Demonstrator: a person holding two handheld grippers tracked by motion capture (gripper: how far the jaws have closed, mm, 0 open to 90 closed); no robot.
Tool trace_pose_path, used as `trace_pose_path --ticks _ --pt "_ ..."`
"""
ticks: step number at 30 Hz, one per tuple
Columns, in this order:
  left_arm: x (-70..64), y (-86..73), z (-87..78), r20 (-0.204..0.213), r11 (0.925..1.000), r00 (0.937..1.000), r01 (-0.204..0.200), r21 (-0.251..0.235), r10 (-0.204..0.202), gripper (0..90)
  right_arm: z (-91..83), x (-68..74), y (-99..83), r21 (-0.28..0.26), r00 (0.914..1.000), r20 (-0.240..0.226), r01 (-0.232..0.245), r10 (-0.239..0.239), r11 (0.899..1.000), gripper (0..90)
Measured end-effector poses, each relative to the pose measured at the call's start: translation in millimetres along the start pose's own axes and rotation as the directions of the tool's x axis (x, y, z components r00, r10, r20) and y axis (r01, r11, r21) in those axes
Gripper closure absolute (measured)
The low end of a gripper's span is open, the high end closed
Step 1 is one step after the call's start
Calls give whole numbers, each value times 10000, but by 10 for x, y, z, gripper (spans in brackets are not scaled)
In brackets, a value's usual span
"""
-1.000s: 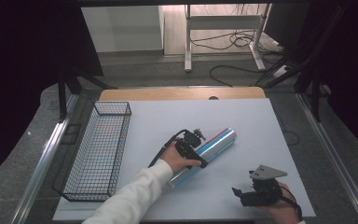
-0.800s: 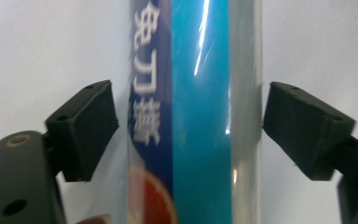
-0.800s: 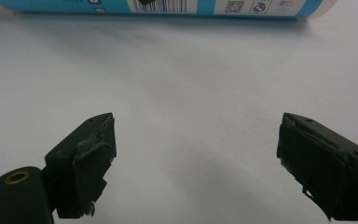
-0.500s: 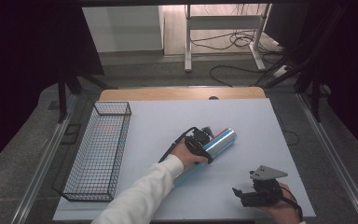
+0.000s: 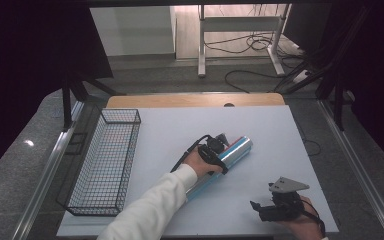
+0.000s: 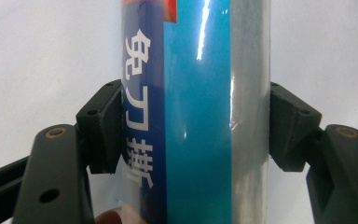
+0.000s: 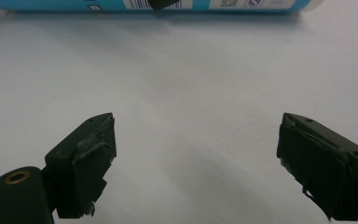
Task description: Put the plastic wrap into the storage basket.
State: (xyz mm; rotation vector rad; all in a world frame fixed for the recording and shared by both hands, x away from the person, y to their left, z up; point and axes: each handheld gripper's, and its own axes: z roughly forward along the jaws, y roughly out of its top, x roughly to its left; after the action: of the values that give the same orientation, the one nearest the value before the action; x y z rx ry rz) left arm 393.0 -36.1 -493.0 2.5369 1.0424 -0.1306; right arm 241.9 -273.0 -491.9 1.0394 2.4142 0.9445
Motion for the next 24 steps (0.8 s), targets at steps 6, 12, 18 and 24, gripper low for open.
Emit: trace_pose_path --ticks 6,12,18,24 --pt "110 -28 -199 162 9997 9997 193 -119 -191 322 -11 -25 -8 -28 10000 54 -51 51 10000 122" --pt "208 -124 -456 142 9979 9985 528 -371 -523 322 -10 -11 -2 -32 10000 37 -46 46 10000 121" --pt "316 -237 -777 -106 9959 9973 714 -548 -721 322 -8 -1 7 -37 10000 20 -39 39 10000 121" --pt "428 -394 -1089 -414 9921 9947 906 -870 -944 322 -1 3 14 -47 10000 4 -54 54 10000 121"
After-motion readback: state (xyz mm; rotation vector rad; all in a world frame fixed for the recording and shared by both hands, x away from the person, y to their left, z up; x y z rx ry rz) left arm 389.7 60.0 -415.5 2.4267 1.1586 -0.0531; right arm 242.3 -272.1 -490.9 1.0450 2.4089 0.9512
